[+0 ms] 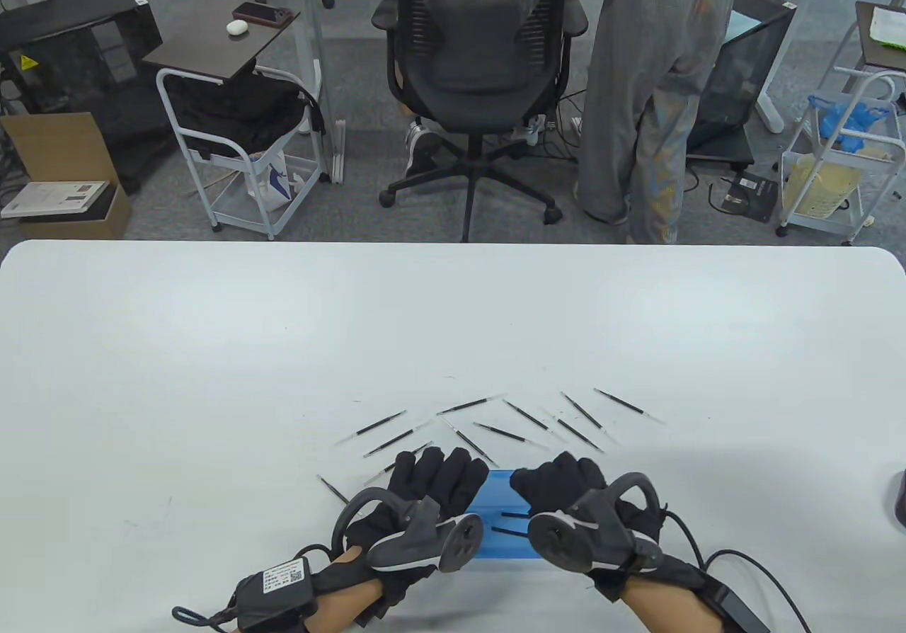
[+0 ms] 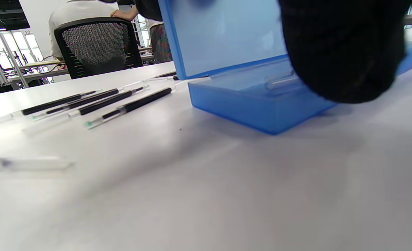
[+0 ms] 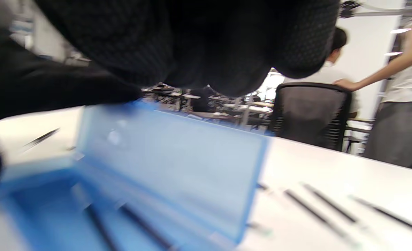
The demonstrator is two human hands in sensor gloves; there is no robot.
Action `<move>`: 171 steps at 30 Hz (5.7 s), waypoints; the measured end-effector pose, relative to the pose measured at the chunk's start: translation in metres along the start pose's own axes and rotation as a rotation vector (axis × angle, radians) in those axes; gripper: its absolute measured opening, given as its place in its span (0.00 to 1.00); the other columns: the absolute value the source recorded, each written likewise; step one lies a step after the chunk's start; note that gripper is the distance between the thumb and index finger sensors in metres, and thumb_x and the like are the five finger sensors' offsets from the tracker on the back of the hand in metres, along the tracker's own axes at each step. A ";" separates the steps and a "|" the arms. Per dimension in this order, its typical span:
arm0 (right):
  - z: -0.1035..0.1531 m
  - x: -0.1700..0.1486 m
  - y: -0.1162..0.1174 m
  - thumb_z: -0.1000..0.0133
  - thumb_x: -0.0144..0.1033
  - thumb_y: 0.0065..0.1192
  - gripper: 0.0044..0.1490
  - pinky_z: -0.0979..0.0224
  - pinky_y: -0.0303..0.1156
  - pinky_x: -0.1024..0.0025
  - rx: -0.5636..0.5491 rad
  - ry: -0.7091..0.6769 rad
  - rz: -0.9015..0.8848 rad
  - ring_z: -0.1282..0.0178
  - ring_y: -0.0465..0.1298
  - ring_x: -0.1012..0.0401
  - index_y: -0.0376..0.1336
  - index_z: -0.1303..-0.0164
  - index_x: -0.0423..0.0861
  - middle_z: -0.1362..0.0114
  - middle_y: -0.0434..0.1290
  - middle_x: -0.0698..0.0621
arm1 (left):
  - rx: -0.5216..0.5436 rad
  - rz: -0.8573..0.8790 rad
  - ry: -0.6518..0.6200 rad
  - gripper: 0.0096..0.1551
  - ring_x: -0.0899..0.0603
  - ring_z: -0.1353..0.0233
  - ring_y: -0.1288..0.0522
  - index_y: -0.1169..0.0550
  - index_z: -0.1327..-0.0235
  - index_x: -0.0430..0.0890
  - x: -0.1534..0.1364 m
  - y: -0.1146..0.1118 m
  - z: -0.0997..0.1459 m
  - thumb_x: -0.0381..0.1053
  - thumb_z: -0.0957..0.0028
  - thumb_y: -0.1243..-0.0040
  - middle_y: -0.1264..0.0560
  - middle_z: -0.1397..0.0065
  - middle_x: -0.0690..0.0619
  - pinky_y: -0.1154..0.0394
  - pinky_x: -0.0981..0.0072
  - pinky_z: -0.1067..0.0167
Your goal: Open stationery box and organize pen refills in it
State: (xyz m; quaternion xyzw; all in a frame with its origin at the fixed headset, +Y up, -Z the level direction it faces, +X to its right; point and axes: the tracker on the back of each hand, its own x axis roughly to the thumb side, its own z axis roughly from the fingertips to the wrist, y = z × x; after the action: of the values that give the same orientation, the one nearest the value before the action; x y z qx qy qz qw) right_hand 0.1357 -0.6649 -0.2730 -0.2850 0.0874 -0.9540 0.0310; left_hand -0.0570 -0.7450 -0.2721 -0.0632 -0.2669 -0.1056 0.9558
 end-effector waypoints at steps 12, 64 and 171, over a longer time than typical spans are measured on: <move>-0.036 -0.115 0.019 0.49 0.36 0.74 0.34 0.34 0.76 0.45 0.152 0.343 0.071 0.40 0.82 0.46 0.66 0.31 0.44 0.41 0.82 0.47 | 0.001 -0.003 -0.001 0.75 0.32 0.09 0.55 0.70 0.18 0.52 0.000 0.000 0.000 0.70 0.58 0.36 0.65 0.07 0.48 0.53 0.29 0.16; -0.067 -0.180 0.119 0.50 0.35 0.75 0.31 0.30 0.74 0.45 0.460 0.477 0.282 0.37 0.80 0.48 0.68 0.35 0.50 0.40 0.83 0.51 | -0.003 0.005 -0.001 0.75 0.32 0.09 0.55 0.70 0.18 0.53 0.000 0.000 0.000 0.70 0.59 0.36 0.66 0.07 0.48 0.54 0.29 0.16; -0.055 -0.106 0.032 0.49 0.38 0.75 0.39 0.36 0.77 0.46 0.191 0.344 0.027 0.40 0.82 0.46 0.63 0.28 0.42 0.40 0.82 0.47 | -0.007 0.007 0.005 0.75 0.32 0.09 0.55 0.70 0.18 0.52 -0.001 0.000 -0.001 0.70 0.59 0.36 0.66 0.07 0.48 0.54 0.29 0.16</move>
State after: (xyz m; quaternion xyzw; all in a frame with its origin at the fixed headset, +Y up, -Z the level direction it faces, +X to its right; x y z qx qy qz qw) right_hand 0.1946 -0.6769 -0.3809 -0.1124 0.0042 -0.9921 0.0551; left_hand -0.0578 -0.7448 -0.2733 -0.0671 -0.2639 -0.1035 0.9566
